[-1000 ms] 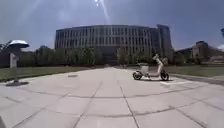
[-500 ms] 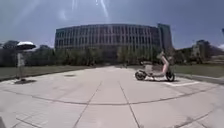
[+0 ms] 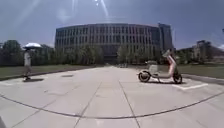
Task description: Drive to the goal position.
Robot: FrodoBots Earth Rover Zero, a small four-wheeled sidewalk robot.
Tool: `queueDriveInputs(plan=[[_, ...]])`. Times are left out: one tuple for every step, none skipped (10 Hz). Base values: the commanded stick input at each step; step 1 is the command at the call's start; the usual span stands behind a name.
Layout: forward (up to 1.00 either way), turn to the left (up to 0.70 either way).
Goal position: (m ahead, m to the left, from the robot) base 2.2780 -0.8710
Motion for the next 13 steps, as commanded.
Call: queueDriveInputs(plan=[[0.76,-0.02],[0.76,-0.02],[0.76,-0.02],[0.76,-0.02],[0.76,-0.02],[0.76,-0.02],[0.76,-0.02],[0.76,-0.02],[0.76,-0.02],[0.76,-0.02],[0.76,-0.02],[0.76,-0.02],[0.76,-0.02]])
